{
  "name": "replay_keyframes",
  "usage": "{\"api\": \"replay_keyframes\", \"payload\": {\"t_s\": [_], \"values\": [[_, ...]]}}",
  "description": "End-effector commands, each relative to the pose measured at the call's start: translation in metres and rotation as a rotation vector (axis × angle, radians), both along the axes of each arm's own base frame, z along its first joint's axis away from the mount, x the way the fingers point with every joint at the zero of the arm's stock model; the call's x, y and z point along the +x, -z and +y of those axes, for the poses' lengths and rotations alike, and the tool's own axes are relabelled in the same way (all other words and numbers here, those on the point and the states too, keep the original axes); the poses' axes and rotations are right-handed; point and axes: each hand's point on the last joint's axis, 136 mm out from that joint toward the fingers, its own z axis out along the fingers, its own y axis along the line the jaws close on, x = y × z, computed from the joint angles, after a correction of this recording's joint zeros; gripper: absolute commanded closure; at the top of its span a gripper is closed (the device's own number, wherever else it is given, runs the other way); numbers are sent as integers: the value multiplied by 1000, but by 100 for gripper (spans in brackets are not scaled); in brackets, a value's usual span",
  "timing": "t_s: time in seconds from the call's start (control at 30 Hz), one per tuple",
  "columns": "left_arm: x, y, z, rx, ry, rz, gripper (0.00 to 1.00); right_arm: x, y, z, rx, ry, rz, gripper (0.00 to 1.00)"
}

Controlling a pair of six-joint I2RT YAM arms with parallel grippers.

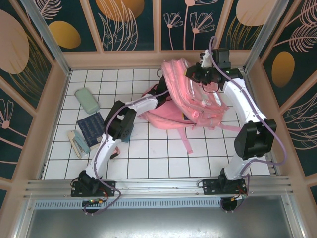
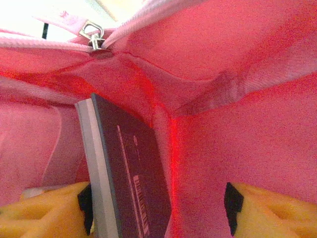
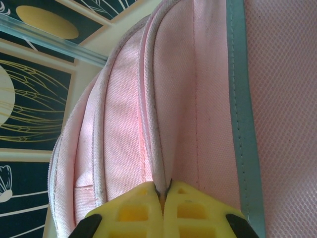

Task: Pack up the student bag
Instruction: Place the book in the student bag, then close the student bag at the top-center of the table.

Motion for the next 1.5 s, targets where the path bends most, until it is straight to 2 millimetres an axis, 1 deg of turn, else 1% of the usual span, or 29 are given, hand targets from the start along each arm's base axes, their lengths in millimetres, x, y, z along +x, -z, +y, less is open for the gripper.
{"api": "replay_keyframes", "payload": {"t_s": [0.0, 0.1, 0.2, 0.3, 0.4, 0.6, 0.7, 0.73, 0.8, 0.83, 0.87, 0.93, 0.97, 1.03, 1.07, 1.1, 1.13, 1.2, 1.27, 1.33, 1.37, 1.43, 1.47], "values": [[-4, -55, 16, 37, -10, -96, 26, -6, -49, -4, 55, -24, -165, 100], [-11, -63, 28, 89, -18, -96, 19, -3, -43, -9, 53, -11, -156, 100], [-22, -61, 47, 146, -29, -80, 18, -2, -36, -9, 48, -11, -148, 100], [-32, -59, 74, 172, -52, -54, 17, -1, -27, -9, 46, -8, -139, 100], [-44, -60, 105, 189, -70, -37, 18, 1, -14, -10, 29, 2, -125, 100], [-73, -64, 169, 270, -116, -2, 18, 4, 26, -2, -75, 5, -84, 100], [-90, -60, 205, 309, -155, 28, 18, 4, 46, 9, -115, -6, -64, 97], [-95, -66, 219, 314, -176, 28, 16, 5, 53, 12, -129, -7, -57, 97], [-105, -65, 242, 341, -207, 42, 16, 7, 67, 17, -159, -5, -43, 95], [-110, -65, 254, 355, -226, 52, 14, 7, 73, 22, -167, -10, -37, 93], [-114, -65, 265, 370, -242, 59, 14, 8, 78, 25, -173, -14, -32, 89], [-124, -63, 289, 410, -281, 84, 12, 8, 85, 34, -184, -28, -31, 75], [-129, -61, 300, 430, -302, 98, 12, 8, 86, 39, -187, -35, -34, 72], [-139, -55, 326, 466, -348, 129, 10, 7, 87, 50, -191, -49, -44, 62], [-143, -54, 335, 476, -362, 137, 10, 7, 86, 54, -191, -54, -49, 56], [-149, -46, 348, 488, -381, 160, 12, 7, 86, 58, -194, -57, -53, 50], [-154, -42, 359, 498, -402, 178, 13, 7, 85, 63, -195, -58, -60, 47], [-163, -34, 379, 514, -436, 207, 16, 5, 84, 73, -189, -67, -68, 46], [-170, -24, 399, 539, -462, 242, 18, 2, 82, 85, -193, -73, -81, 44], [-176, -13, 418, 569, -484, 289, 22, -4, 82, 102, -179, -91, -86, 43], [-179, -7, 426, 583, -493, 315, 25, -7, 81, 110, -166, -107, -90, 43], [-186, 6, 445, 618, -522, 372, 31, -15, 85, 131, -155, -141, -86, 43], [-190, 12, 452, 634, -533, 400, 37, -14, 87, 135, -153, -144, -84, 43]]}}
